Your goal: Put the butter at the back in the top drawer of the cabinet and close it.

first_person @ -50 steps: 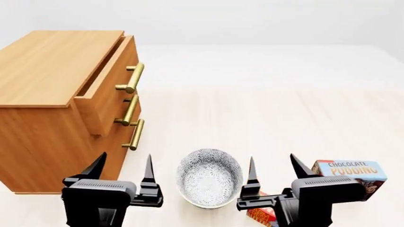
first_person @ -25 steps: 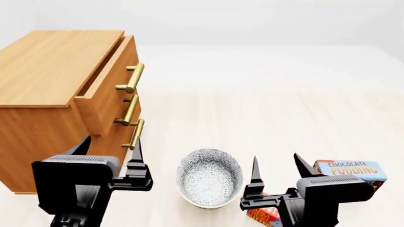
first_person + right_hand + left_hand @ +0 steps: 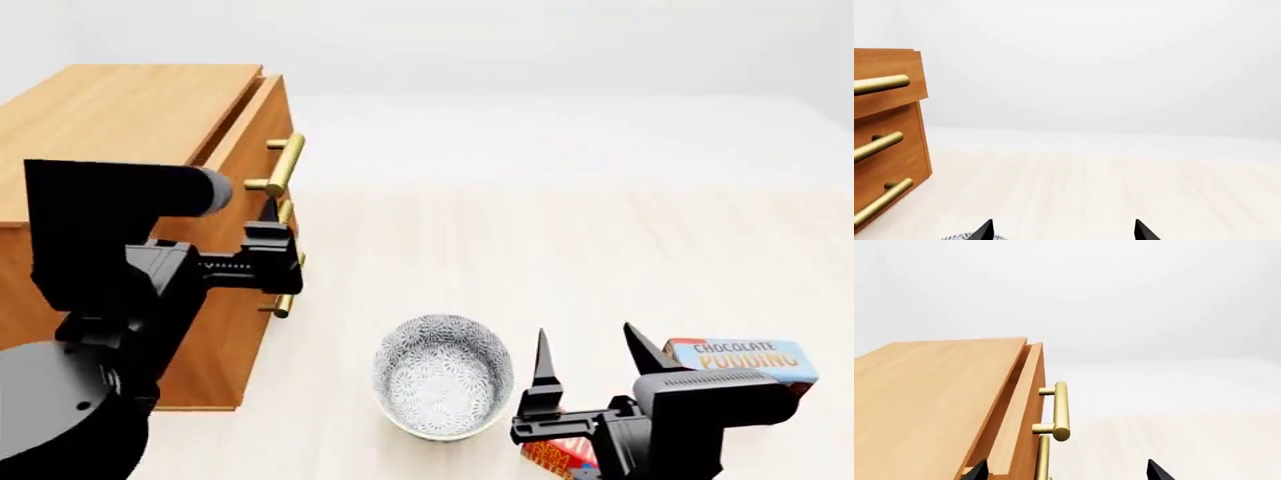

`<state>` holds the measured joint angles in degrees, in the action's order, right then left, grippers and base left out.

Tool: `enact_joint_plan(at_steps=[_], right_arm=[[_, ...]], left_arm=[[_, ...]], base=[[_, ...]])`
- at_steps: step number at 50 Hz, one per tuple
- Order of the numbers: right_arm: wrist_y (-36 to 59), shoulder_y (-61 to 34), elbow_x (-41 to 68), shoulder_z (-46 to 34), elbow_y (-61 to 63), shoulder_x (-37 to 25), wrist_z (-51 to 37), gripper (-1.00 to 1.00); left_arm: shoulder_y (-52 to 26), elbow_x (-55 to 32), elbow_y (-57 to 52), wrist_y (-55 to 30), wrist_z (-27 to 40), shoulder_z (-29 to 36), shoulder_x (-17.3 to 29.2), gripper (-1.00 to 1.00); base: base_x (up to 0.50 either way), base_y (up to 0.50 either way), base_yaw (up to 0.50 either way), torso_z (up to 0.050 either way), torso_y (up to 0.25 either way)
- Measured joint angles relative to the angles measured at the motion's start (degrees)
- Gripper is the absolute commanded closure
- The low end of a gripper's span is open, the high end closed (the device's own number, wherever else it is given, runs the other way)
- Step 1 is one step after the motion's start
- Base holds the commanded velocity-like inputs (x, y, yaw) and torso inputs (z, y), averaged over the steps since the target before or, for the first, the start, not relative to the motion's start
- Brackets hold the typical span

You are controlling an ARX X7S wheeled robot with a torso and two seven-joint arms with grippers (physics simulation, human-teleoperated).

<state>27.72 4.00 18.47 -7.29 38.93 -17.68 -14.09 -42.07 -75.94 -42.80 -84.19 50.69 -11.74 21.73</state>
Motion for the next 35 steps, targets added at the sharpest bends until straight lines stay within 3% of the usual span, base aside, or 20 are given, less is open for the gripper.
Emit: enact_joint_plan(at_steps=[16,35], right_arm=[[0.37,-0.23,1.18,0.45,0.15,-0.48,-0.11,-1.00],[0.43,-0.31,2.11,0.74,0.23,-1.00,-0.28,-1.00]], left_arm=[[-19.77,-13.15,21.72,-3.30,12.16,11.52,3.73,-1.00],[-40.37,-21.25,48.86,-4.27,15.92,28.22,5.08,-1.00]], base=[[0.00,0.00,0.00,0.000,0.000],[0.00,0.00,0.00,0.000,0.000]])
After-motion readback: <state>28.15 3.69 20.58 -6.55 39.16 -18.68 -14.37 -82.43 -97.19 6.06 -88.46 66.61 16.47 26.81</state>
